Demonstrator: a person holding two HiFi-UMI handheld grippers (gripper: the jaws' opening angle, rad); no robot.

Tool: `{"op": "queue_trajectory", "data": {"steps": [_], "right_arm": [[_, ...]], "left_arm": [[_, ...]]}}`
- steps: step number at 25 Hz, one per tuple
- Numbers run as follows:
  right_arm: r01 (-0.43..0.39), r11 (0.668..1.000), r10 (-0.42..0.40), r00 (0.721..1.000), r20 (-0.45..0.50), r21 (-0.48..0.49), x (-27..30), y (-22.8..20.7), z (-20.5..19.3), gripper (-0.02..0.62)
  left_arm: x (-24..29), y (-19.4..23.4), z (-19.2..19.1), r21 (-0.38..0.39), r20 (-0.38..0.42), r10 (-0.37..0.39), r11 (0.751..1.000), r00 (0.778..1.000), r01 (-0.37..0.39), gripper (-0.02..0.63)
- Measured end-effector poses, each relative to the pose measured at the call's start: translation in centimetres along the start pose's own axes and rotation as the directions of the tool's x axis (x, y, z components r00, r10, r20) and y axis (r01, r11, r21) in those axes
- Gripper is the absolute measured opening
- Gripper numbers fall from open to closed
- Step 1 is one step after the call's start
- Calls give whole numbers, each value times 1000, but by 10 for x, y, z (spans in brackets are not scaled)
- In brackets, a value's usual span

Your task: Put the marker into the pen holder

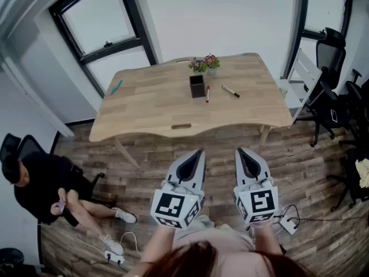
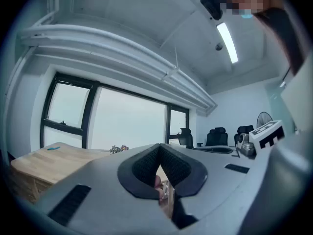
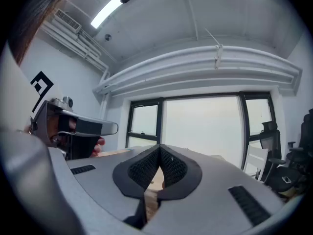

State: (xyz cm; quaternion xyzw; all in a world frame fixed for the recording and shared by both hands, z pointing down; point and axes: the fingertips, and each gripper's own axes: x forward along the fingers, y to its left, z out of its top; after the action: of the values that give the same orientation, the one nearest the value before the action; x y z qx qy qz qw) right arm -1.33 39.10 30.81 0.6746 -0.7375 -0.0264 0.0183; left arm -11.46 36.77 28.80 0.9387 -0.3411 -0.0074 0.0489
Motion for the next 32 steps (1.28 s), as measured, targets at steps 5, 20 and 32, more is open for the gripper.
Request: {"op": "queue_trajectory", "data": {"steps": [5, 20, 32], "right_arm": [[16, 1000, -16, 1000, -7, 27, 19, 5, 1, -2], [90, 996, -90, 996, -6, 2, 81, 14, -6, 0], [160, 986, -161, 986, -36, -38, 127, 3, -13, 0]], "left_arm": [[7, 20, 4, -8, 12, 7, 1000, 1000, -7, 2], [34, 74, -10, -3, -41, -68, 998, 997, 68, 2], [69, 109, -14, -7, -52, -109, 994, 993, 108, 2]]}}
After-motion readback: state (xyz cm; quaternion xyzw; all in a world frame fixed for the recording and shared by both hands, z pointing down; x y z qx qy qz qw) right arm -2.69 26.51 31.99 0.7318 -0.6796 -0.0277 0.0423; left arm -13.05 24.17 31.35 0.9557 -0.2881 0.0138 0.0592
